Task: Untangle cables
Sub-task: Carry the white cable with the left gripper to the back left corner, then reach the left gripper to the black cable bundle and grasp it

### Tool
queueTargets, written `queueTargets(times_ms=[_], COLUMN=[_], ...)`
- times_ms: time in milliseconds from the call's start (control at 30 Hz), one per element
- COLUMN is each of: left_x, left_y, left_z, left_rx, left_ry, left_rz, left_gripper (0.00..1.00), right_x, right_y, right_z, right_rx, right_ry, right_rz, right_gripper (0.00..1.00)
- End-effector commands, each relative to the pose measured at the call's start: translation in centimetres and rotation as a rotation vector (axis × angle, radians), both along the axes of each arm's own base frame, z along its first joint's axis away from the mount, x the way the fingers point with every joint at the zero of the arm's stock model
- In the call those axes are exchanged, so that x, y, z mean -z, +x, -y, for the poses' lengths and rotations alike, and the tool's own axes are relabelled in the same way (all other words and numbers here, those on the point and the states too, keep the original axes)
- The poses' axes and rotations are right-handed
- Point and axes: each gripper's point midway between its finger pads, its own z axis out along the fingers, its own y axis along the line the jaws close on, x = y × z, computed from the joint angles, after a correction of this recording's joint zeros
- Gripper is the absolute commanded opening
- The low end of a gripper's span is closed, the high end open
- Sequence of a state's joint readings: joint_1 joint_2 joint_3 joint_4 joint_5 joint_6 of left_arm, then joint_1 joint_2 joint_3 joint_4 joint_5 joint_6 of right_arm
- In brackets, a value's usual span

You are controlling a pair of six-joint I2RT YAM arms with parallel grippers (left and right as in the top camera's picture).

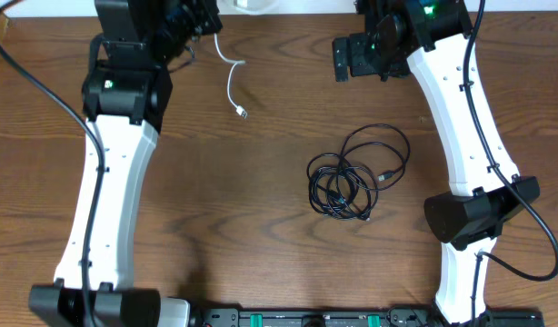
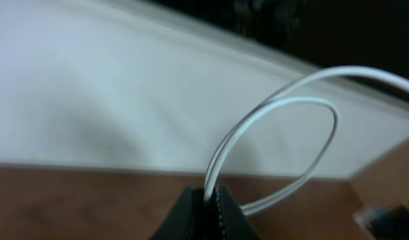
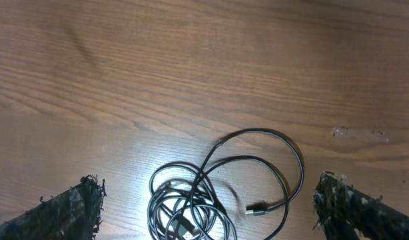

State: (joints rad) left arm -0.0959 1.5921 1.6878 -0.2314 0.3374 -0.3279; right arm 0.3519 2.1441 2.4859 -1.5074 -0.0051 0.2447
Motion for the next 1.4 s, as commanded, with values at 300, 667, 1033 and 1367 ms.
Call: queueTargets(times_ms=[300,667,1033,1367], left_x=[14.6,23.4,23.7,22.0], left_y=[4.3,-1.6,-0.8,-5.1], left_z=[-35.2,-36.4,-22.1,-9.5], left_rx=[-0.939,-0.873,-0.222,0.181], left_ry=[0.139,0.060,-0.340,-0.360], left_rz=[-0.207,-0.607,-0.714,-0.856], left_gripper=[0.98,0.98,0.98,0.98], right_x=[-1.2,-1.2,-1.2,-1.2], right_y=[-0.3,-0.3,-0.3,-0.3], right_z=[-0.1,-0.1,-0.1,-0.1], right_rx=[0.004,0.004,0.004,0.004], right_ry=[0.014,0.014,0.014,0.014], right_rz=[0.023,0.023,0.023,0.023], right_gripper=[0.99,0.99,0.99,0.99])
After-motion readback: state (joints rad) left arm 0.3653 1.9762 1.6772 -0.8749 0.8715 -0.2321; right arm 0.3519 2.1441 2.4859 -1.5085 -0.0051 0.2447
